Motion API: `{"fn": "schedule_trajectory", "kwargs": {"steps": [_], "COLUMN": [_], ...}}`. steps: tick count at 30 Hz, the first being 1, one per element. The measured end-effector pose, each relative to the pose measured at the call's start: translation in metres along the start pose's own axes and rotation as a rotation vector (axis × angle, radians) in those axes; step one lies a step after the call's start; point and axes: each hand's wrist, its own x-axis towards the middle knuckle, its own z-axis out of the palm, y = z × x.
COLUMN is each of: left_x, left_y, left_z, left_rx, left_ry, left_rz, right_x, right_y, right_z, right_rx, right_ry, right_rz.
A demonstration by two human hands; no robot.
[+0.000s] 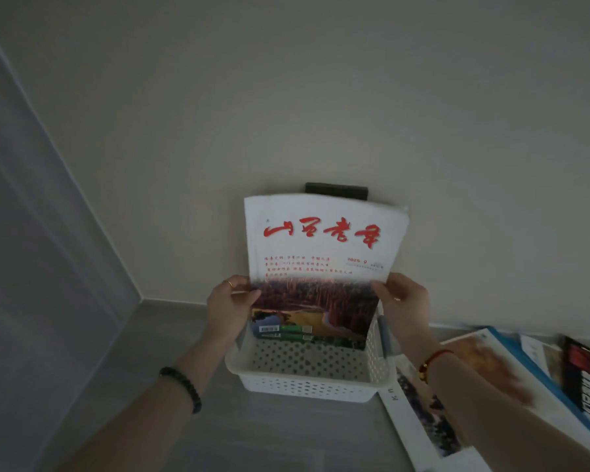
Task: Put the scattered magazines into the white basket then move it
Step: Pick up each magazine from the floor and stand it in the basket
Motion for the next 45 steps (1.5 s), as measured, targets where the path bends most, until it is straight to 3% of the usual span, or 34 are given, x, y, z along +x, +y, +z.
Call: {"fn": "schedule_trajectory", "kwargs": {"steps": [4, 7, 9, 14, 16, 20, 24, 26, 28, 30, 33, 41, 45], "left_x": [0.001, -0.001, -0.002, -0.003, -0.004, -0.012, -0.033, -0.059, -0.096, -0.14, -0.196, -0.258, -0.262], "left_y": [-0.007, -0.002, 0.001, 0.002, 0.003, 0.006, 0.005, 0.009, 0.015, 0.017, 0.007, -0.023, -0.03], "left_z": [0.01, 0.016, 0.022, 0.03, 0.031, 0.035, 0.035, 0.039, 0.047, 0.063, 0.099, 0.205, 0.238], "left_rx": [-0.016, -0.032, 0.006, 0.097, 0.157, 0.168, 0.109, 0.137, 0.257, 0.389, 0.564, 0.894, 1.088], "left_ry": [0.075, -0.006, -0.079, -0.069, -0.08, -0.071, -0.067, -0.059, -0.021, -0.125, -0.437, -0.794, -0.849], "left_rz": [0.021, 0.031, 0.009, -0.014, -0.039, -0.051, -0.021, 0.061, 0.258, 0.512, 0.668, 0.471, 0.411], "right_x": [-0.002, -0.005, -0.004, -0.006, -0.006, -0.006, -0.017, -0.028, -0.041, -0.055, -0.072, -0.108, -0.122], "right_y": [0.012, 0.012, 0.011, 0.006, 0.006, 0.01, 0.027, 0.039, 0.051, 0.063, 0.079, 0.116, 0.135], "right_z": [0.005, 0.013, 0.02, 0.033, 0.026, -0.008, -0.079, -0.123, -0.164, -0.198, -0.236, -0.292, -0.312], "right_rx": [-0.033, -0.003, -0.001, -0.079, -0.141, -0.255, -0.244, -0.26, -0.295, -0.322, -0.397, -0.36, -0.297], "right_ry": [0.048, 0.084, 0.031, -0.009, -0.1, -0.241, -0.173, -0.122, -0.062, -0.047, -0.083, -0.118, -0.159], "right_rz": [0.041, 0.065, 0.1, 0.085, 0.063, 0.09, 0.125, 0.165, 0.223, 0.251, 0.269, 0.3, 0.292]}}
